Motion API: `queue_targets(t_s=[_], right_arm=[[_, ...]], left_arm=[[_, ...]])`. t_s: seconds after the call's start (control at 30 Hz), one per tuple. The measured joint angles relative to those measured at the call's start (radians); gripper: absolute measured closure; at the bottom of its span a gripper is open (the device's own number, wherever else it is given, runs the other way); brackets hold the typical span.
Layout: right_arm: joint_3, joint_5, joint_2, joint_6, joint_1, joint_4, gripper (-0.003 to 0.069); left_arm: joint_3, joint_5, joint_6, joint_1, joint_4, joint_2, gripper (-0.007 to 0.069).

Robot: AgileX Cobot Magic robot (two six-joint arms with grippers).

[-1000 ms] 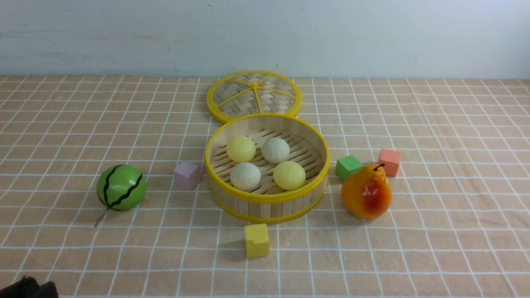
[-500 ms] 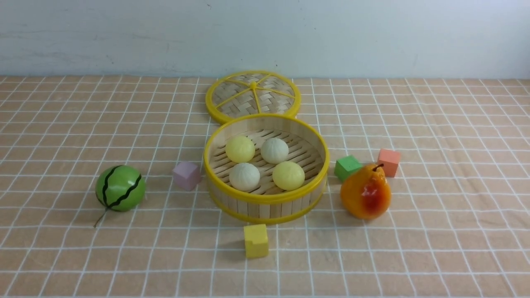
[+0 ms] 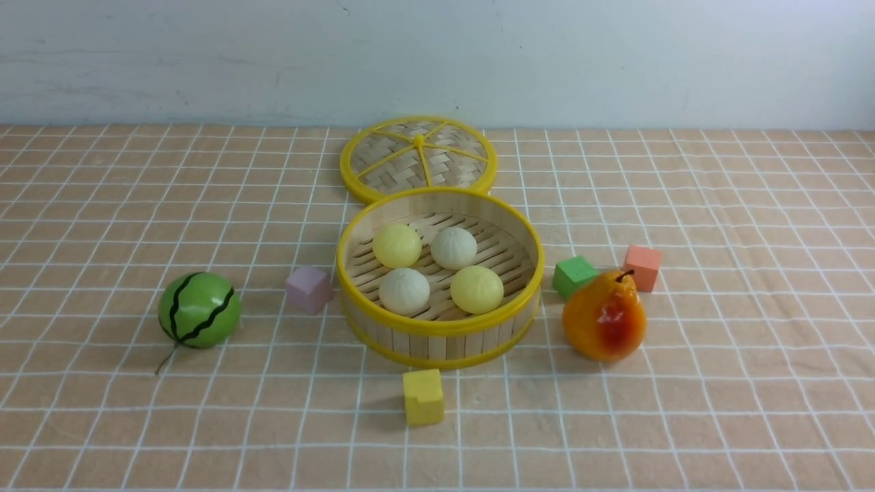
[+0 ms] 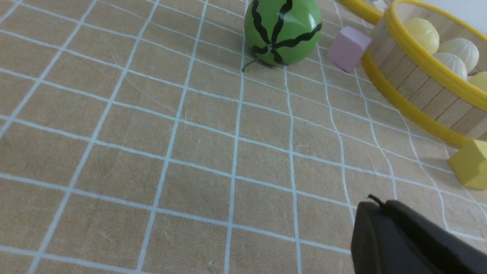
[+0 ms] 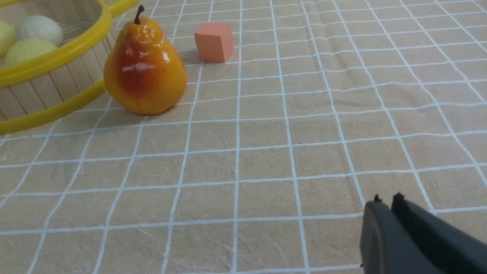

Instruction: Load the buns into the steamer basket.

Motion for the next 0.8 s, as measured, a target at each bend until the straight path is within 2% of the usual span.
queue_targets(t_s=[0.8], right_arm=[[0.0,0.0,0.0,0.0,0.0,0.0,0.0592]], left_arm=[[0.0,0.0,0.0,0.0,-0.001,0.0,0.0636]])
